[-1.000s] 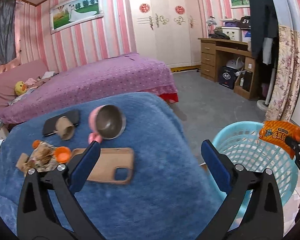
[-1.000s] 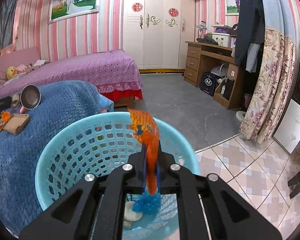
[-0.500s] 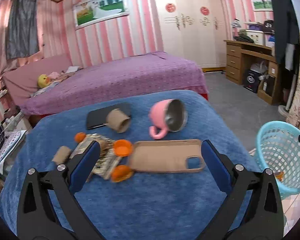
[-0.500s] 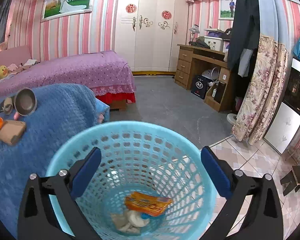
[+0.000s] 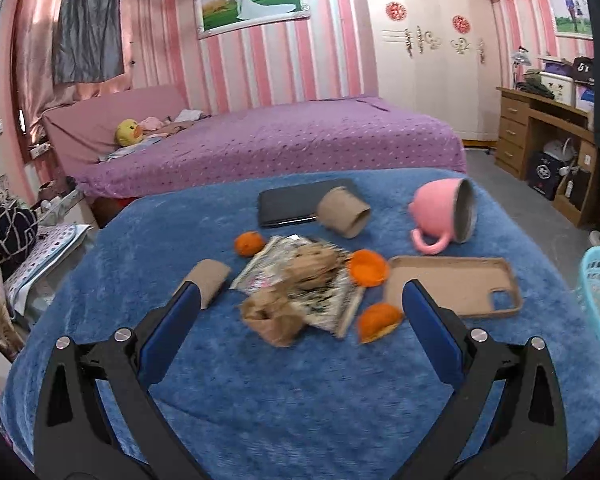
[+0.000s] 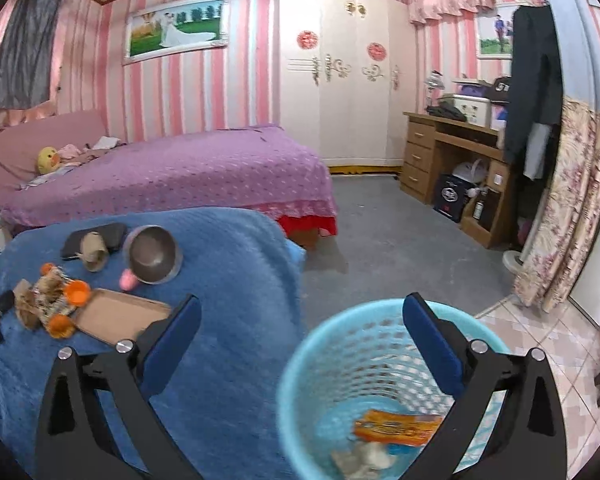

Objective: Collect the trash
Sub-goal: 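Move both grippers back over the bed toward the remaining trash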

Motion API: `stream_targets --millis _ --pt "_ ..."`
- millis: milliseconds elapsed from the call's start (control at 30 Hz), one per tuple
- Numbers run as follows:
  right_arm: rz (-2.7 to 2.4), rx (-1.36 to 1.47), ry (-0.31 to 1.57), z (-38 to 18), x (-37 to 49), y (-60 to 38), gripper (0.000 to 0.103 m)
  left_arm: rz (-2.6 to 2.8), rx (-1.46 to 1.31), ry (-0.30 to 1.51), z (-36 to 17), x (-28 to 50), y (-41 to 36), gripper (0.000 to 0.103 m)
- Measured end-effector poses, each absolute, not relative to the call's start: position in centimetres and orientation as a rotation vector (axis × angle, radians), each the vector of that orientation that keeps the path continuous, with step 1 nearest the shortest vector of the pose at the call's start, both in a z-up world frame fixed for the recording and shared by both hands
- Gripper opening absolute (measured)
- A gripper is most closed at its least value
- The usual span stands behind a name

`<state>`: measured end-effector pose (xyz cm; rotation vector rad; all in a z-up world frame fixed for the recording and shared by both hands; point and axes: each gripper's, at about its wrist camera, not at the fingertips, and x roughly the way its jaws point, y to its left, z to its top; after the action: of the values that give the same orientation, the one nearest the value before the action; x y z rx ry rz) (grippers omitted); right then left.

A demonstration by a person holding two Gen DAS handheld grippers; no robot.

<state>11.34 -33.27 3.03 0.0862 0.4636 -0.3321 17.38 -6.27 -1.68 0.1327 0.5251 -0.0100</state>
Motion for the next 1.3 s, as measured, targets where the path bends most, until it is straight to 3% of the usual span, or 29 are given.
stream_targets --millis 433,900,1100,1167,1300 --pt "-0.202 0.085 0.481 0.9 16.9 -24.9 0.098 0.057 0.029 0.608 -3.2 20.0 0.2 0.098" --pt "-0.224 0.106 0.585 -3.4 17.6 -27.1 0.098 0.011 0.021 0.723 -6.2 22.2 0.4 0.097" --pt "-0.229 0.103 0.589 -3.5 18.0 -26.9 0.098 -0.037 0.028 0.747 -6.8 22.9 -0.9 0.079" --pt "-0.230 0.096 0.590 -3.6 18.1 -26.8 0.098 -0.066 0.018 0.759 -7.0 23.2 -1.0 0.064" --pt "-0.242 0.078 0.592 -3.5 18.3 -26.4 0.098 -0.097 0.011 0.764 -7.0 23.2 -1.2 0.050"
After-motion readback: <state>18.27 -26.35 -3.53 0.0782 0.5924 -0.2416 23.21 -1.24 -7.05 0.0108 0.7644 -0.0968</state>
